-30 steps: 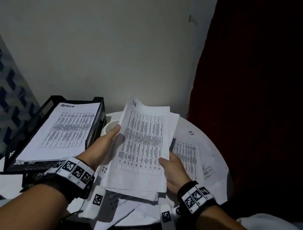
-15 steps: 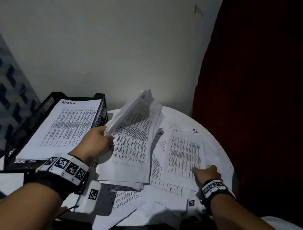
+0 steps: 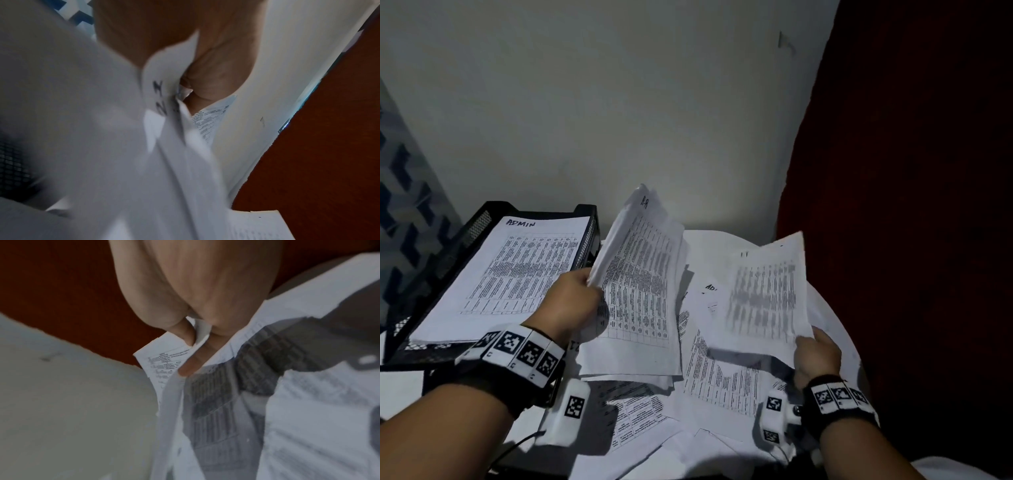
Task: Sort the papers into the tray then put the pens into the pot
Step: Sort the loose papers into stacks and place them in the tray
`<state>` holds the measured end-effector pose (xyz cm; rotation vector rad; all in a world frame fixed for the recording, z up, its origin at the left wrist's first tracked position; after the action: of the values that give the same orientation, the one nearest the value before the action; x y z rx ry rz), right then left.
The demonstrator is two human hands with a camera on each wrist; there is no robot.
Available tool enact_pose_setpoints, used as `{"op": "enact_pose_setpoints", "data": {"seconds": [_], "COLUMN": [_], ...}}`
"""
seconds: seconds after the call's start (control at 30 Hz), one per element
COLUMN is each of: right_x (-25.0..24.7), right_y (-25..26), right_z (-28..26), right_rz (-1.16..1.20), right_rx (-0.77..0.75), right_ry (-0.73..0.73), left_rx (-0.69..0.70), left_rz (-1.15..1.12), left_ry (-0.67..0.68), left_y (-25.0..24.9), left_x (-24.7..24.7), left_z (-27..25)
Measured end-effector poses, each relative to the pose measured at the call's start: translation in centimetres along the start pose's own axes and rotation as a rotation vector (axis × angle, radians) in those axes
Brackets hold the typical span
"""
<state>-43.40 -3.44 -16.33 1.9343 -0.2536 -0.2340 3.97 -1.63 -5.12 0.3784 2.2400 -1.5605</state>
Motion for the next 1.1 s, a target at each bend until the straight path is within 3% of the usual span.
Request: {"op": "enact_pose_setpoints", "data": {"seconds": [0.1, 0.2, 0.33, 0.53, 0.67, 0.77, 0.93, 1.0, 1.1], "right_x": [3.8, 7.0, 11.2, 15.7, 17.1, 16.4, 9.7, 6.3, 3.7], "right_y": [1.2, 1.9, 1.4, 0.4, 1.0, 0.2, -4.3, -4.6, -4.0], "right_z": [-1.9, -3.3, -5.3, -7.6, -8.5, -7.8, -2.4, -0.2, 1.9], "right_rz": [0.248, 0.320, 0.281, 0.240, 0.170, 0.162, 0.080, -0.140, -0.394], "right_rx": [-0.020, -0.033, 0.006, 0.048, -0.001, 0.017, 0.202, 0.208, 0.237], "right_ry": [0.178, 0.308, 0.453, 0.587, 0.686, 0.639, 0.256, 0.131, 0.105], "left_rx": [0.008, -0.012, -0.019, -0.040, 0.077, 0.056, 0.085, 0.112, 0.122], "left_rz": [-0.006, -0.185, -0.343, -0.462, -0.526, -0.429, -0.247, -0.158, -0.139], "left_ry": [-0.004, 0.094, 0.147, 0.090, 0.267, 0.235, 0.172, 0.117, 0.127], "left_y": [-0.4, 0.2, 0.3, -0.6, -1.9, -0.6, -0.9, -1.9, -2.1], "left_x": [0.1, 1.3, 2.5, 3.1, 5.4, 5.0, 3.1, 2.2, 2.1], "left_z": [-0.4, -0.5, -0.6, -1.6, -1.6, -0.9, -0.3, -0.8, -0.6]}}
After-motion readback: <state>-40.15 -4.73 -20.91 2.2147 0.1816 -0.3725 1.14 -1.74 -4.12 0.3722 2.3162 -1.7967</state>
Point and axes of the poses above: each hand's wrist, its own z-axis towards the middle knuckle, its own x-axis out of the palm, y = z × x, the point moved 9 cm from there along z, towards the middle knuckle, and after that the axes turned 15 degrees about y, right-handed, at the moved point
